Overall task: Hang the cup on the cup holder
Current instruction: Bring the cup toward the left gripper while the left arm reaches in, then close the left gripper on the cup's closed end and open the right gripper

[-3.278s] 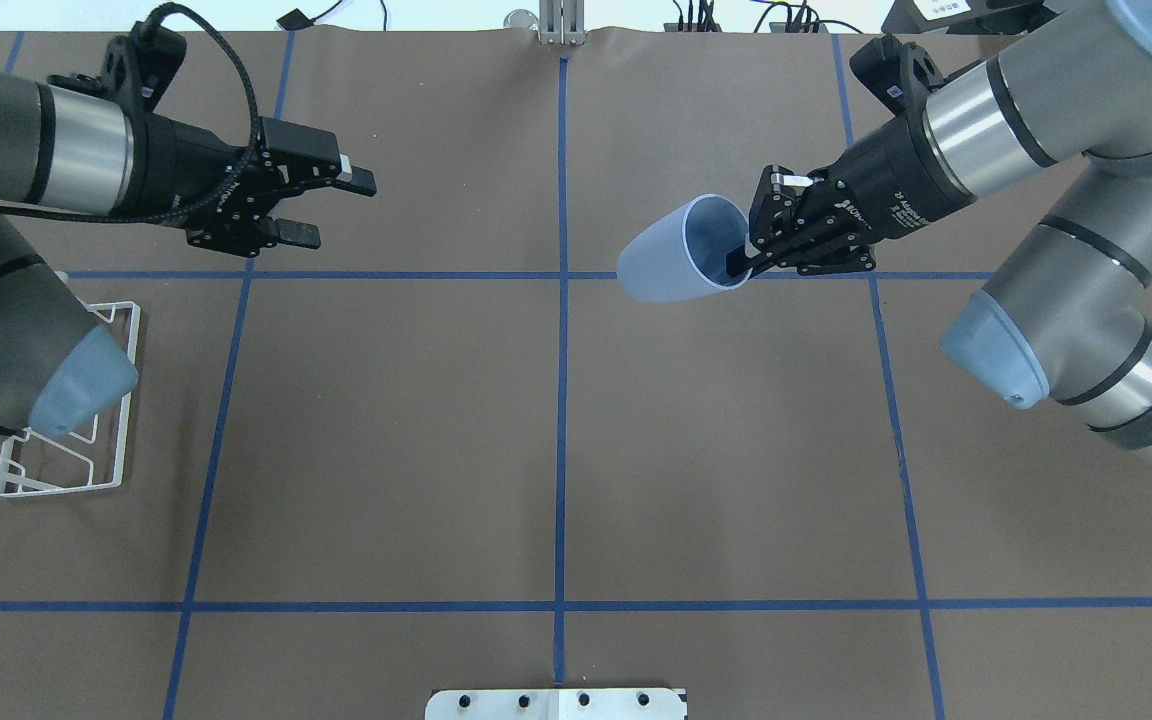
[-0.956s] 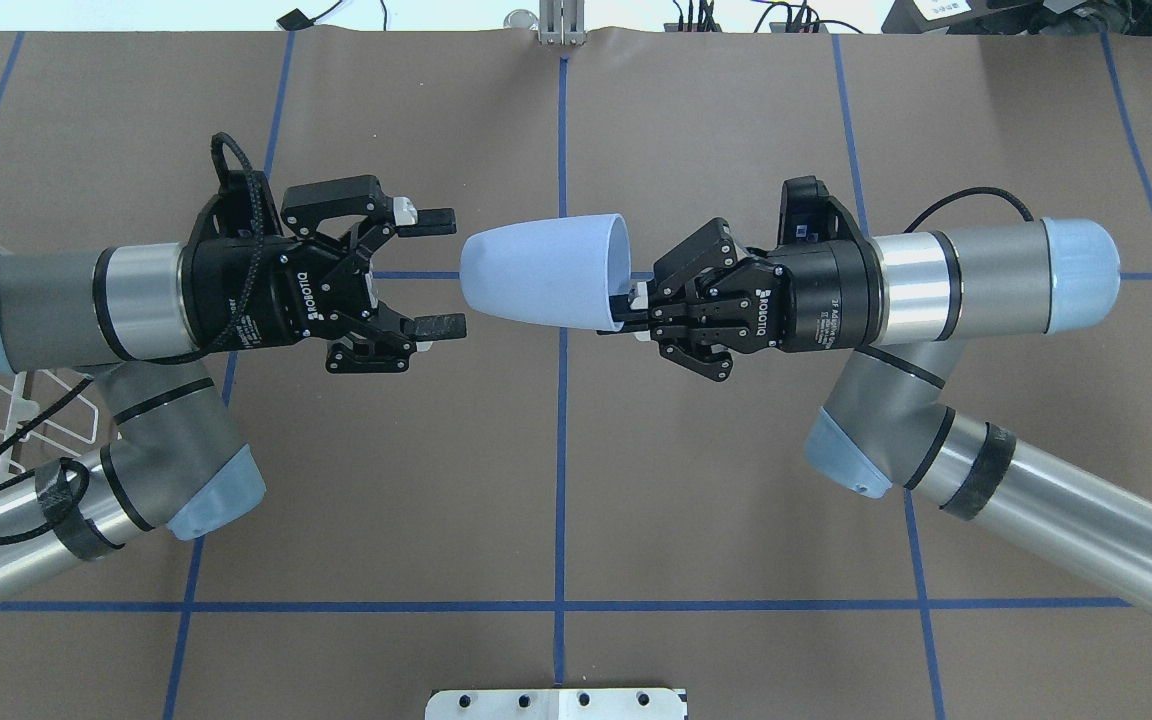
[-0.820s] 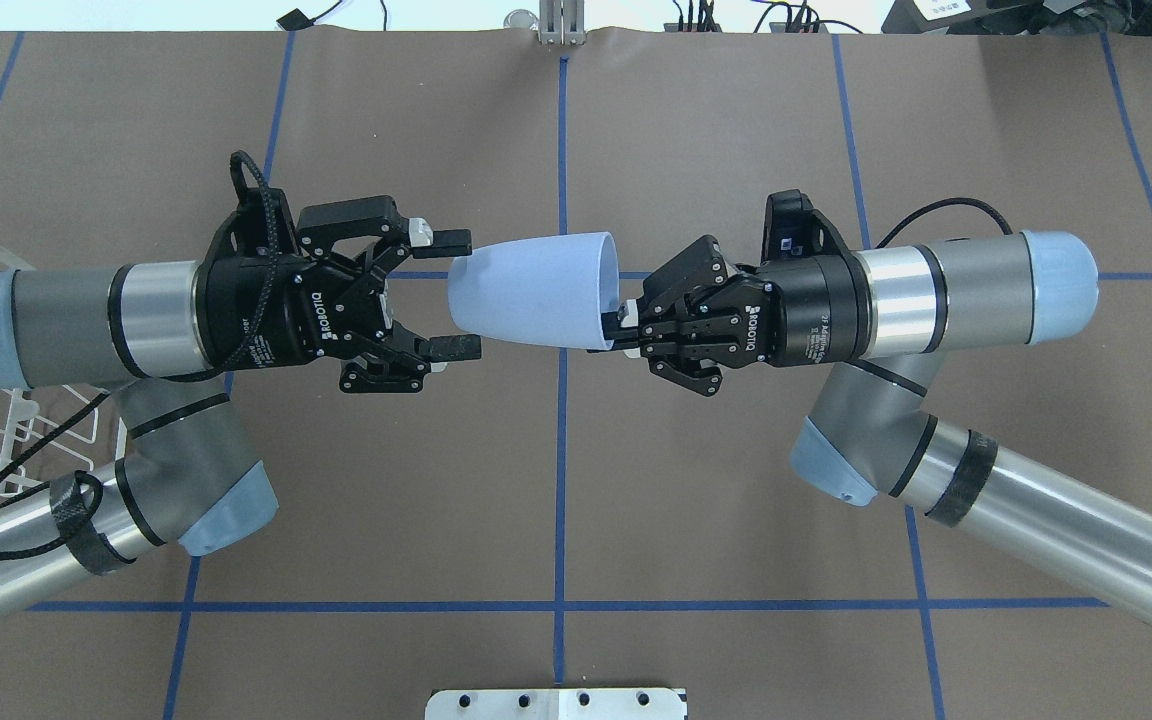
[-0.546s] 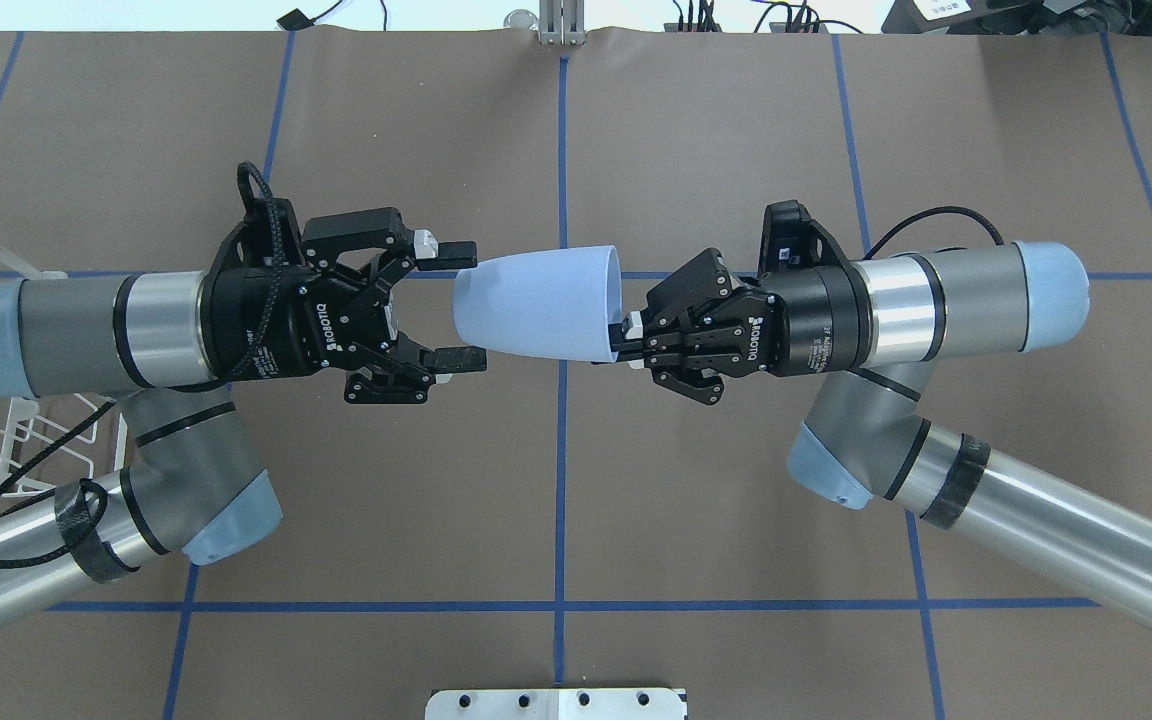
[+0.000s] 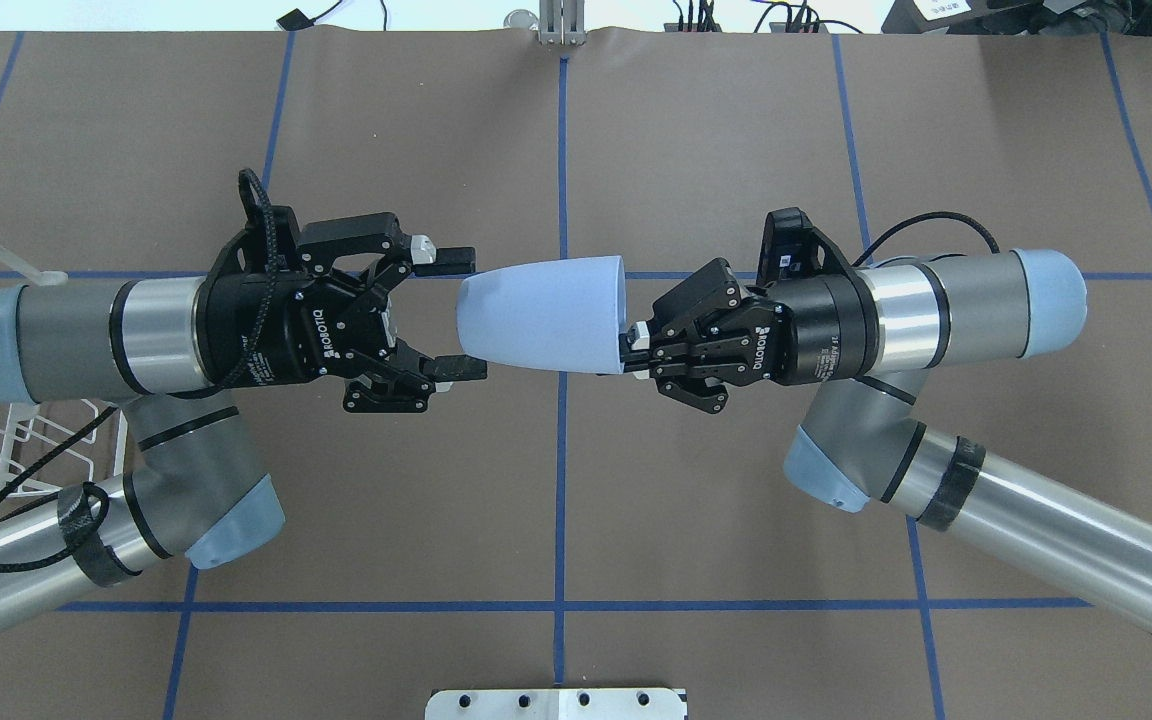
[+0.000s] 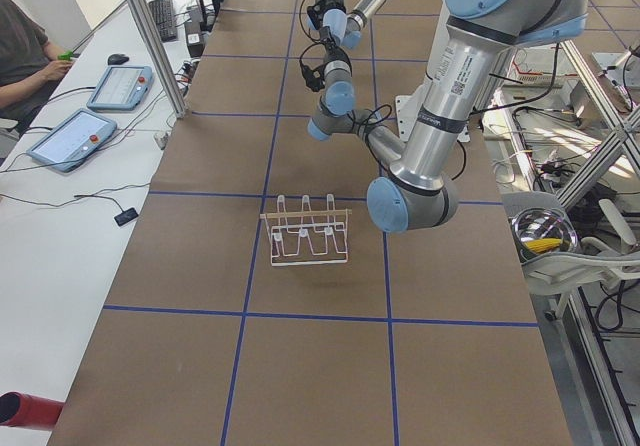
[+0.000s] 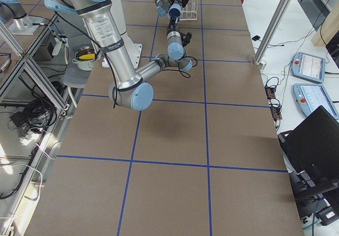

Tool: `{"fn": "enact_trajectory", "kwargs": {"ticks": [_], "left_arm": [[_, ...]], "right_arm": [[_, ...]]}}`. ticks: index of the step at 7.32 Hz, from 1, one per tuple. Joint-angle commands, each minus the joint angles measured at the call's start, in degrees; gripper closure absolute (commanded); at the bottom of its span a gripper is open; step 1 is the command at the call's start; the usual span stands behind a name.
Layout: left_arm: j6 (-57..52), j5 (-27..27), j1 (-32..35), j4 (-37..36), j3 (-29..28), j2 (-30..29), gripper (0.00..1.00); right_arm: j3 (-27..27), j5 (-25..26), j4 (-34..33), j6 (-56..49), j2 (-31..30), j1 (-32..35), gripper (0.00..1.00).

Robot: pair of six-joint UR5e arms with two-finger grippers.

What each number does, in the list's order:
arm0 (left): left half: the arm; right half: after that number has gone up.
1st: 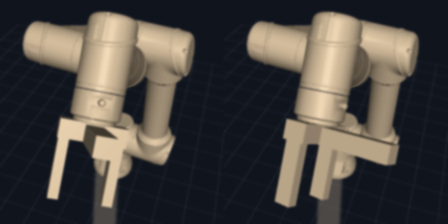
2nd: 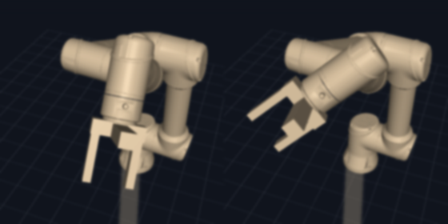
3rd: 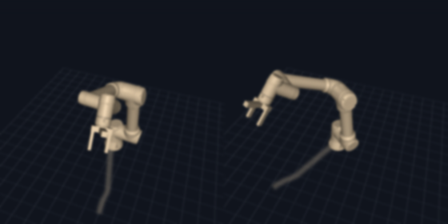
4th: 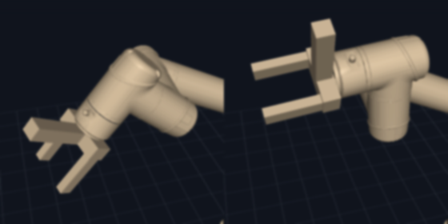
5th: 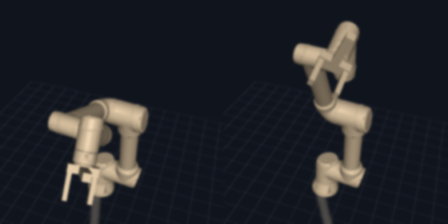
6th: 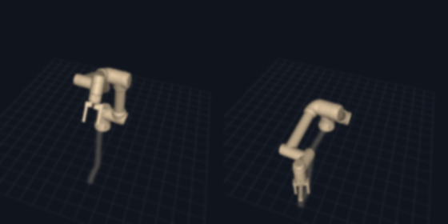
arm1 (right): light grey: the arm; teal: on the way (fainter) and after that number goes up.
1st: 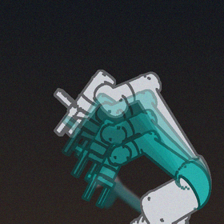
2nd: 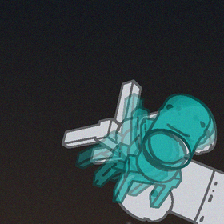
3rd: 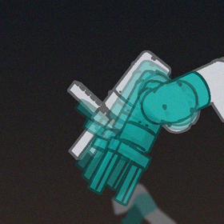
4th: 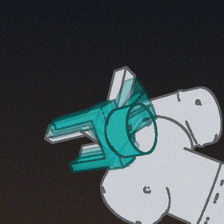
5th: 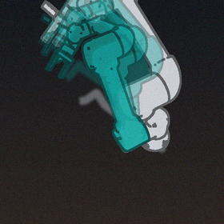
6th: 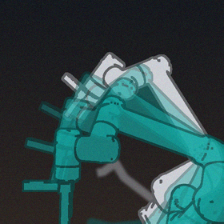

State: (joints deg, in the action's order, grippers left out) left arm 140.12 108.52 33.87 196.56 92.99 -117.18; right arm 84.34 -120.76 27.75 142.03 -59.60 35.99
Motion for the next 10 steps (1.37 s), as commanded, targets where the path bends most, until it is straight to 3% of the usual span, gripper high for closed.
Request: {"fn": "enact_trajectory", "kwargs": {"ticks": [1, 8, 9, 10], "left_arm": [[0.2, -0.4, -0.2, 0.1, 0.0, -0.2, 0.02], [0.2, -1.1, -2.0, 0.7, 0.3, -0.3, 0.07], [0.2, -1.1, -2.1, 0.7, 0.4, -0.2, 0.12], [0.7, -1.1, -2.1, 0.7, 0.6, -0.3, 0.58]], "right_arm": [[0.0, 0.0, 0.3, 0.1, 0.0, -0.8, 1.0], [0.0, 0.2, 1.3, 0.0, 0.0, -1.4, 1.0], [0.0, 0.2, 1.3, 0.0, 0.0, -1.4, 1.0], [0.0, 0.2, 1.3, 0.0, 0.0, -1.4, 1.0]]}}
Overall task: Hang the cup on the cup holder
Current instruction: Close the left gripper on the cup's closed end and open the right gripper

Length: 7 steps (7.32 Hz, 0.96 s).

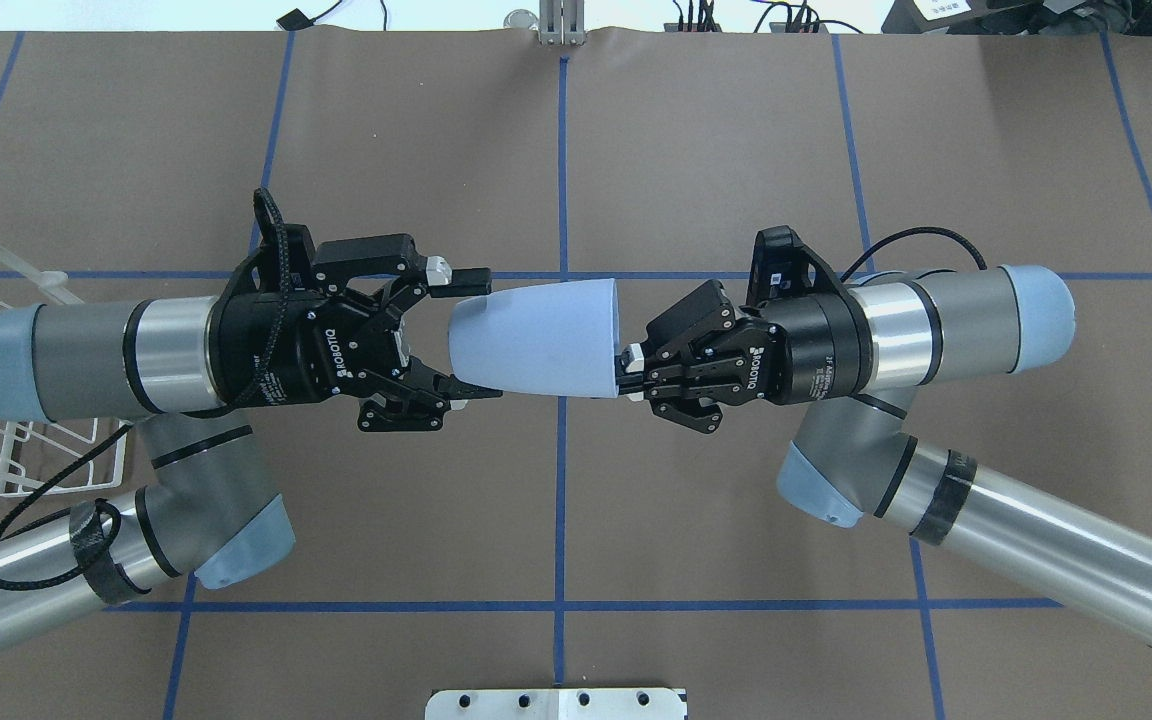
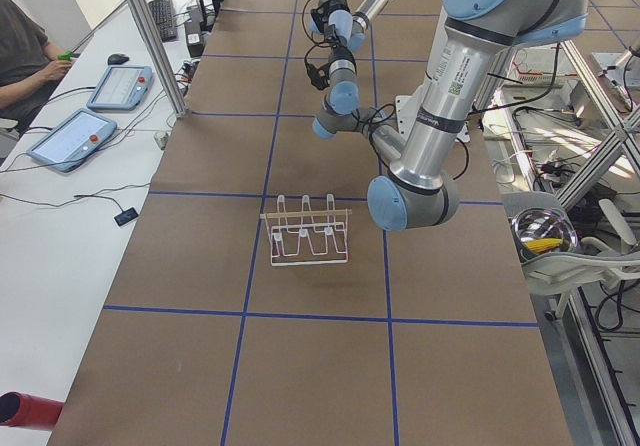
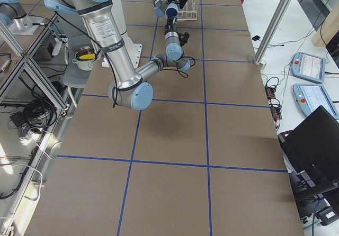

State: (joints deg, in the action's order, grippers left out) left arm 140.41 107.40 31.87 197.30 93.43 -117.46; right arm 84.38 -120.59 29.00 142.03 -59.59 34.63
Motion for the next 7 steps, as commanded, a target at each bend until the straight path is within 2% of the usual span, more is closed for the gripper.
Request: {"fn": "enact_trajectory", "kwargs": {"ticks": [1, 4, 7], "left_arm": [[1.8, 0.0, -0.1, 0.0, 0.0, 0.1, 1.0], [2.2, 0.0, -0.1, 0.0, 1.0, 0.5, 1.0], [1.4, 0.0, 2.1, 0.0, 2.5, 1.6, 1.0]], "right_arm": [[0.3, 0.0, 0.0, -0.1, -0.1, 0.1, 0.01], [0.9, -0.2, 1.0, -0.1, -0.9, 1.4, 0.0], [0.9, -0.8, 4.2, -0.8, -4.6, 4.8, 0.0]]}}
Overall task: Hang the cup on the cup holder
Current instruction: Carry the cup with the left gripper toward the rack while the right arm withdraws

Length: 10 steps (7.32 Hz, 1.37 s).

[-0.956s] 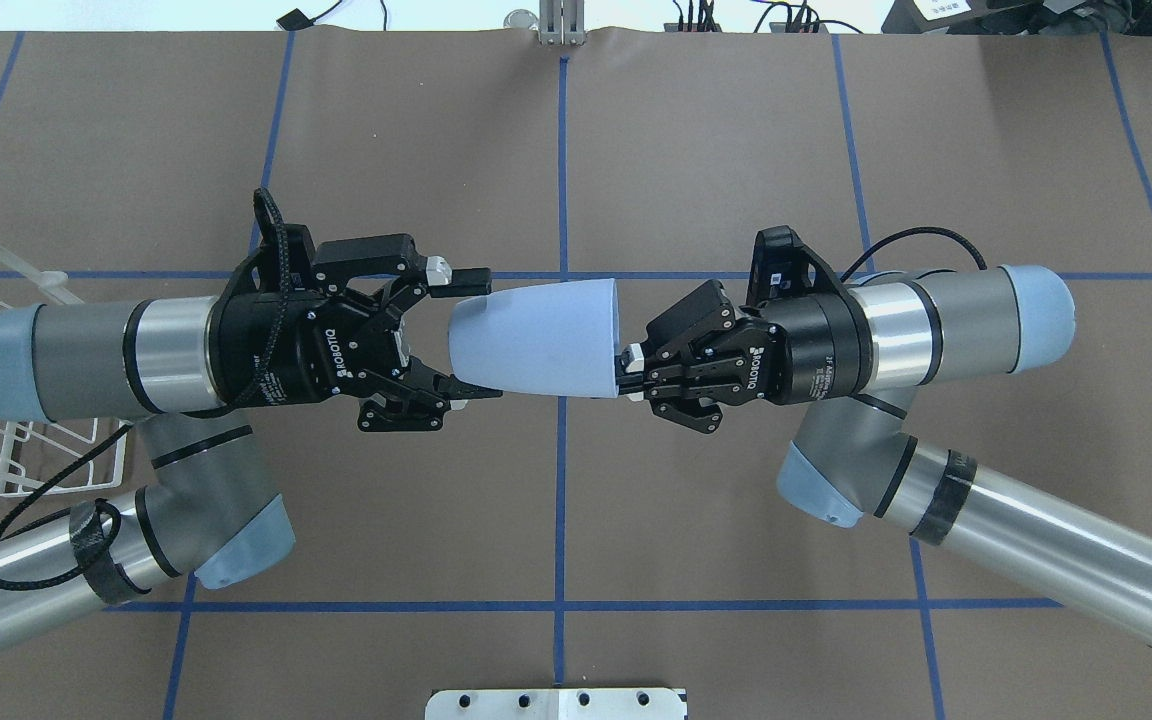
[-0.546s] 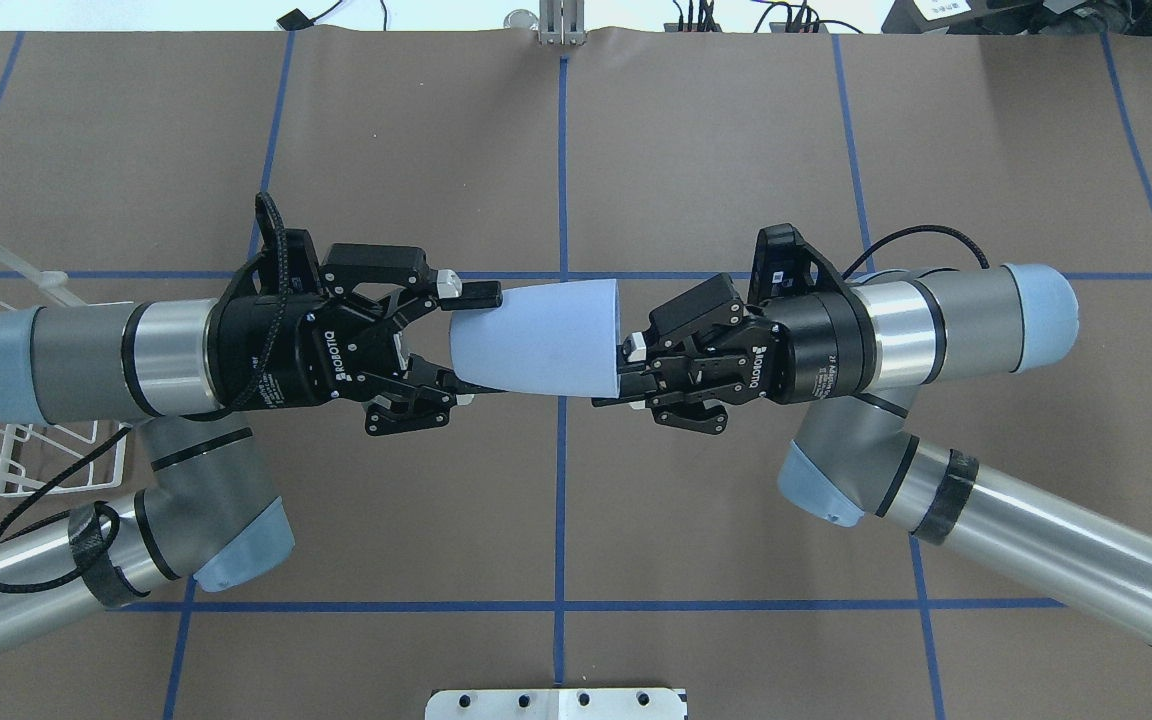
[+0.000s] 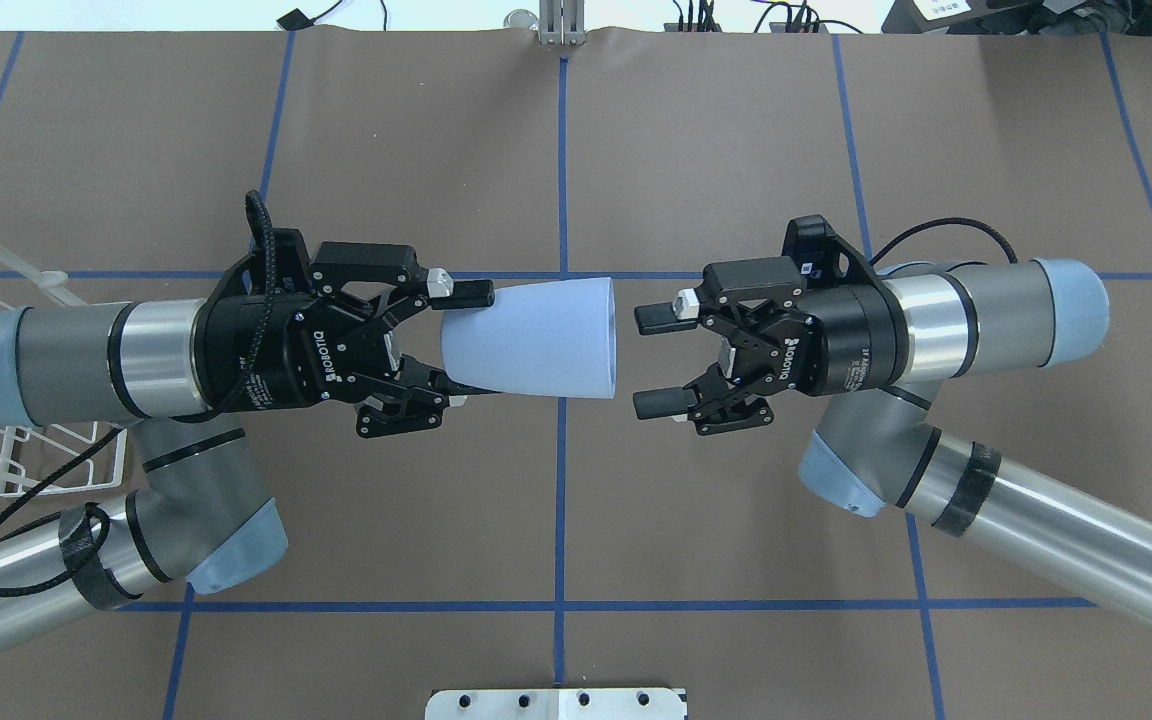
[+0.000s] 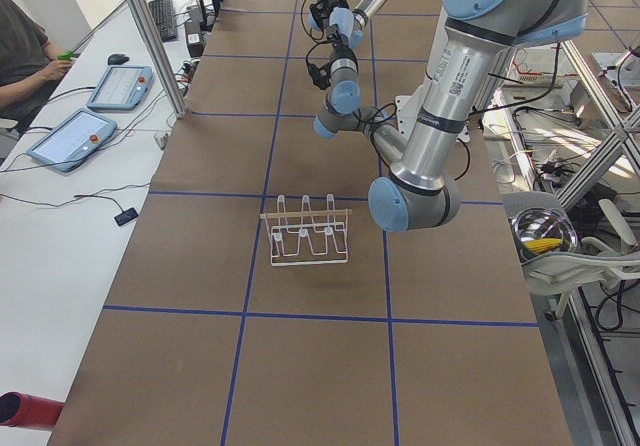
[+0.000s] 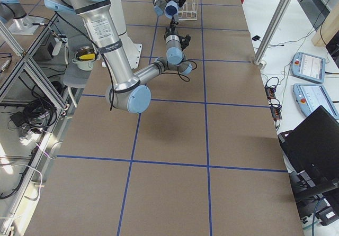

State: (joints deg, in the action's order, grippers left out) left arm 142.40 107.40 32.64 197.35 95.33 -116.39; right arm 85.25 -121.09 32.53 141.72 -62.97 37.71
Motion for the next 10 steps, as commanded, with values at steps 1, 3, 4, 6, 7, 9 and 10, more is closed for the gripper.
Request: {"fn": "enact_trajectory", "kwargs": {"ticks": [1, 3, 4, 6, 7, 9, 10], "left_arm": [[-0.5, 0.0, 4.1, -0.4, 0.7, 0.8, 1.0], [-5.3, 0.6, 11.4, -4.4, 0.6, 2.1, 1.0], [-8.9, 2.8, 14.9, -8.8, 0.6, 2.3, 1.0], [-15.8, 15.1, 27.5, -19.7, 0.6, 2.0, 1.0], [-22.0, 18.3, 30.1, -24.1, 0.6, 2.4, 1.0], [-37.2, 22.8, 33.3, -35.2, 0.5, 4.8, 1.0], [-44.2, 26.2, 36.6, -41.7, 0.5, 5.3, 1.0]], "right_arm": [[-0.3, -0.5, 0.6, -3.2, -1.6, 4.7, 0.0], [-0.8, -0.2, -0.2, -22.4, -8.3, 7.2, 0.0], [-1.4, 1.5, -1.9, -29.8, -11.9, 8.2, 0.0], [-3.9, 1.5, -7.0, -34.0, -13.6, 16.5, 0.0], [-5.5, -0.1, -11.0, -43.3, -14.7, 19.0, 0.0], [-5.5, -2.4, -24.9, -64.3, -17.4, 22.1, 0.0], [-5.6, -4.1, -31.2, -71.3, -17.4, 24.7, 0.0]]}}
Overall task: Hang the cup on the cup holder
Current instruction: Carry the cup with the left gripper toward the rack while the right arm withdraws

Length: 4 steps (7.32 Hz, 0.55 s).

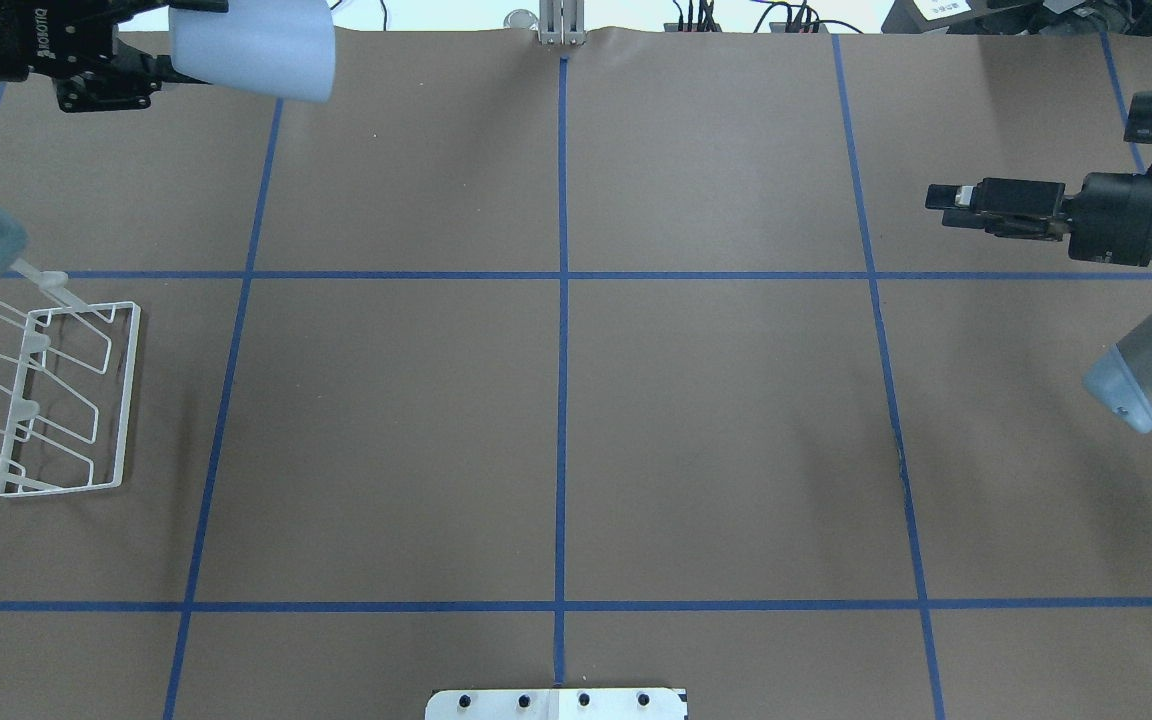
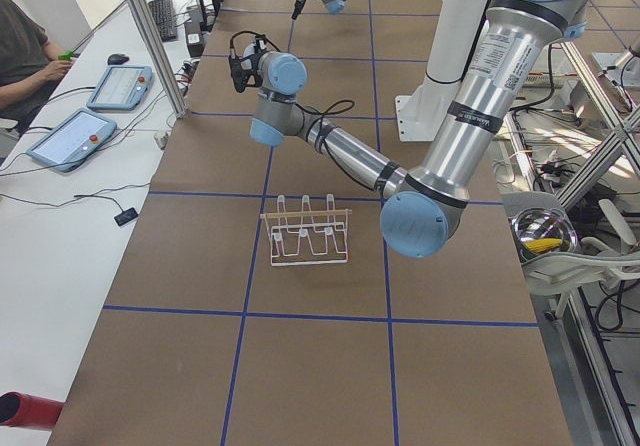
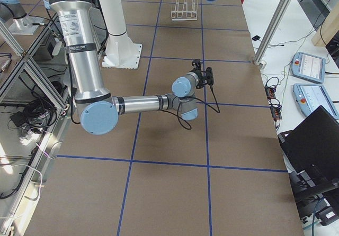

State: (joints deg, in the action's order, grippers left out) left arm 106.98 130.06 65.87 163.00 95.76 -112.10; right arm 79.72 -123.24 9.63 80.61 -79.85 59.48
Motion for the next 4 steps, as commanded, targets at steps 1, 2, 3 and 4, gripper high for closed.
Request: {"fn": "enact_trajectory", "kwargs": {"ticks": [1, 2, 3, 4], "left_arm": [[-16.9, 6.1, 7.6, -15.3, 0.2, 1.0, 1.0], [-27.3, 6.4, 9.1, -22.2, 0.3, 1.1, 1.0], [-35.4, 6.0, 9.5, -28.6, 0.7, 1.2, 1.0], [-42.9, 5.7, 10.2, -32.6, 0.7, 2.0, 1.0]], "right_arm": [[0.0, -2.3, -13.4, -17.1, -1.6, 4.9, 0.0], [0.3, -4.0, -20.8, -26.3, -1.7, 8.4, 0.0], [0.6, -8.7, -30.1, -38.0, -1.4, 12.6, 0.0], [0.7, -10.7, -37.4, -47.7, -1.1, 16.0, 0.0]]}}
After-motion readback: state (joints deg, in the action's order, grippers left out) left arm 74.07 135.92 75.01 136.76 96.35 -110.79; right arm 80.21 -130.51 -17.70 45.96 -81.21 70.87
